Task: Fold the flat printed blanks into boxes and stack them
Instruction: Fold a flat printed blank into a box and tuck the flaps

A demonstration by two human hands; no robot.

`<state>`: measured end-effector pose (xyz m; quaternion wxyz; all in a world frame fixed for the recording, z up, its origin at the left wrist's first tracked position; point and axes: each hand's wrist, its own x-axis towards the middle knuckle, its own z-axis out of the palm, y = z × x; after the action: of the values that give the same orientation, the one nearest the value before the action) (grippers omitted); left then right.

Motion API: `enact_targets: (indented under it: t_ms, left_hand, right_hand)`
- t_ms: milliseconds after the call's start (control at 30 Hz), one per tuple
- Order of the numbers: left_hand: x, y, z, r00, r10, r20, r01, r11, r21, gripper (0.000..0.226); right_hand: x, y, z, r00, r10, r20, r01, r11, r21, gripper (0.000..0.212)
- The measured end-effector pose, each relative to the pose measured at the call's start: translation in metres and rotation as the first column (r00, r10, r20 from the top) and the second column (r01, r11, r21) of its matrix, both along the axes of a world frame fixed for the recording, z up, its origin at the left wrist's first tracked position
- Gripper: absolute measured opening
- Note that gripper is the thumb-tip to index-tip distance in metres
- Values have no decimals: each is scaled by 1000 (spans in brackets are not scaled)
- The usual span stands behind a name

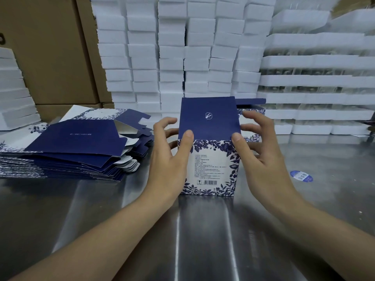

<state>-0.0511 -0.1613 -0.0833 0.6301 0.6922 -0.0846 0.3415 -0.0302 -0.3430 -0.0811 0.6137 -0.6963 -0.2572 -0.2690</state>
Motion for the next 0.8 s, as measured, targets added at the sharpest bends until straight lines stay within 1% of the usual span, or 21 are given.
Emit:
enact_targets:
  t_ms: [67,133,200,300,367,433,500,567,700,800]
  left_hand:
    - [0,1,-2,998,37,41,-39,998,49,34]
    - [-1,2,-2,988,104,115,-120,983,141,27]
    - [-2,2,-2,980,137,147,-167,962,217,14]
    - [-2,3,-2,967,176,182,-226,922,313,17]
    - [-5,5,1,946,210,248,-293,880,373,16]
    - [-6,5,3,932,198,304,-317,851,419,12]
    - [-6,4,2,934,158,320,-295,845,445,8]
    - [-6,3,0,943,133,304,-263,860,438,9]
    - [-4,3,-1,949,126,289,-242,879,411,8]
    - [-3,4,-1,947,131,292,-249,876,414,7]
  right_hand:
    - [-1,-1,0,999,-33,35,35,997,-67,28]
    - [-1,0,0,998,-53,32,56,994,-96,20]
    - [-1,1,0,998,-62,7,62,993,-97,19]
    - [-2,1,1,997,-71,11,72,992,-107,18]
    - [-2,1,1,997,-76,28,79,990,-116,18]
    - [-3,1,1,996,-75,41,79,991,-111,17]
    - [-3,2,1,996,-72,46,76,991,-107,17]
    - [-3,2,0,997,-68,47,72,992,-105,17]
    - [-3,1,-1,998,-46,44,50,995,-91,15]
    - [-3,1,-3,999,-30,39,33,995,-99,12]
